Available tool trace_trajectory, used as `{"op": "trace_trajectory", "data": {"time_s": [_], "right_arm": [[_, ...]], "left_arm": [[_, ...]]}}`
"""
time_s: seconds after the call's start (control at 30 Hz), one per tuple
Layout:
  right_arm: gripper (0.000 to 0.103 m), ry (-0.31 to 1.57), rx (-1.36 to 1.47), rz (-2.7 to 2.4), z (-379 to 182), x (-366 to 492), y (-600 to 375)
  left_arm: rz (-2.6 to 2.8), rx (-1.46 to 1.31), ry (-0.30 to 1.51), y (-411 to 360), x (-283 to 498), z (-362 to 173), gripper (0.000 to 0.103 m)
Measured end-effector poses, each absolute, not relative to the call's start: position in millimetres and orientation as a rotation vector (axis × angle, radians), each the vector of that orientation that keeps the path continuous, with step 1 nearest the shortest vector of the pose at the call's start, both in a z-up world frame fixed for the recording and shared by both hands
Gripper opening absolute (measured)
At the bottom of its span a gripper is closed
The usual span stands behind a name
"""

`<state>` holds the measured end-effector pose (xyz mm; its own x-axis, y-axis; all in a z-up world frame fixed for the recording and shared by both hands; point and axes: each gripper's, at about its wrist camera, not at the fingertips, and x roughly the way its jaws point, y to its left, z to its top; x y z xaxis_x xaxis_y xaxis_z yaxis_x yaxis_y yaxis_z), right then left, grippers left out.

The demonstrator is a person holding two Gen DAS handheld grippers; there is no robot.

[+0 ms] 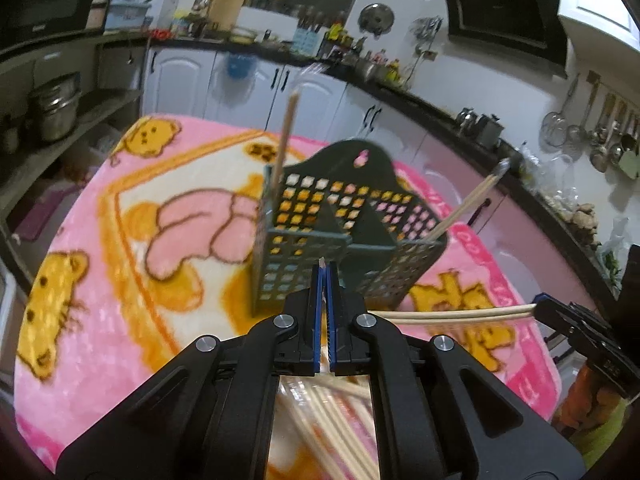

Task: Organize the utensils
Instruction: 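Lift the chopstick with the left gripper over the green caddy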

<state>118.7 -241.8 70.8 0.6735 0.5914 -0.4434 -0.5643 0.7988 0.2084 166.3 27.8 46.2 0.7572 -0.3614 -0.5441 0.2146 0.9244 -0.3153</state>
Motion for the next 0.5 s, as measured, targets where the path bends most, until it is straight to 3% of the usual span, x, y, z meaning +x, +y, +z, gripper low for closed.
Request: {"op": "trace_trajectory", "data": {"time_s": [0.5], "right_arm": [[0.005, 0.416, 0.063, 0.649, 110.1, 113.9, -240.6]], "left_arm": [[-0.401, -0.206, 0.527, -3.5, 153.0, 96.3, 0.0]]}}
